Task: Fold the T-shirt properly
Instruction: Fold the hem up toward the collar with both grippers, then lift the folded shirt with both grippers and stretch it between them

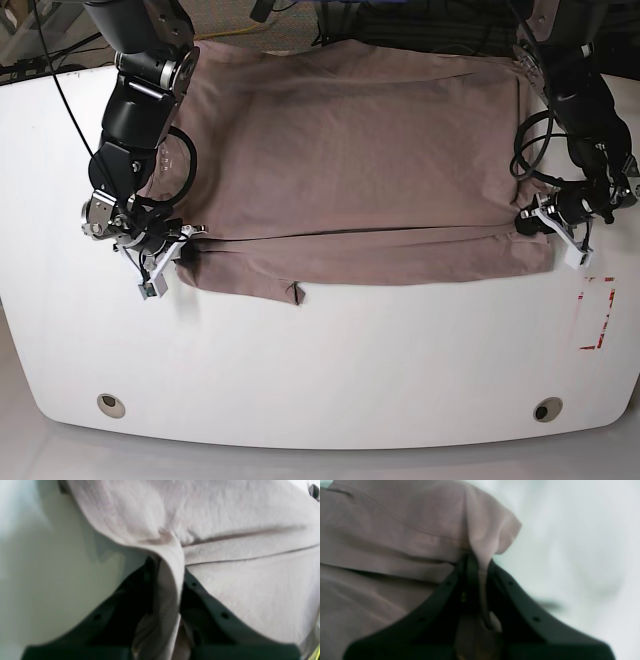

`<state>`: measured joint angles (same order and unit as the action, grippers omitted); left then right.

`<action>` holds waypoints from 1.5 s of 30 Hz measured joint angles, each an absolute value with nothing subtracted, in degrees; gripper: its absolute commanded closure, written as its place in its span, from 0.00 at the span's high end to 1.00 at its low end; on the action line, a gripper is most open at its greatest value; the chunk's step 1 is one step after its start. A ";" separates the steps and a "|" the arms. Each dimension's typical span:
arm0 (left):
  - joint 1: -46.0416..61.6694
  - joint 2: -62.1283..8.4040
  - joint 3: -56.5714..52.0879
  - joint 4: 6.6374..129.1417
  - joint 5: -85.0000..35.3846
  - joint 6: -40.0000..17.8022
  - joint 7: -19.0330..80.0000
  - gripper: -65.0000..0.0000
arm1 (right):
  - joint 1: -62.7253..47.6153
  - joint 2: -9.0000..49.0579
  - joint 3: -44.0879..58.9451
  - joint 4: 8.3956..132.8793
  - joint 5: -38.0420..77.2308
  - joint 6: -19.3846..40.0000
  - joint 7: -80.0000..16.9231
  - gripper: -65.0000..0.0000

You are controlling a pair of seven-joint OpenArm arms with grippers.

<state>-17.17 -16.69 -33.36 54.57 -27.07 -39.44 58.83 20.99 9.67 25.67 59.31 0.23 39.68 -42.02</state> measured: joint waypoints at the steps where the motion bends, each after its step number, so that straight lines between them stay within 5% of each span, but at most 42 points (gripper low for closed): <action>1: -17.17 -16.69 -33.36 54.57 -27.05 -39.46 58.67 0.05 | 20.99 9.65 25.67 59.31 0.21 39.68 -42.02 0.00; 26: -18.15 -16.19 -32.93 86.15 -26.48 -38.68 67.81 0.00 | 29.87 8.14 25.41 69.49 0.30 40.60 -50.35 0.00; 36: -26.00 -15.79 -32.73 102.87 -27.77 -39.13 69.58 0.00 | 42.87 11.03 23.53 72.73 1.58 40.69 -56.40 0.00; 45: -43.77 -17.67 -32.75 107.94 -28.10 -39.29 75.64 0.01 | 59.57 17.78 13.23 75.02 7.97 40.62 -62.46 0.00</action>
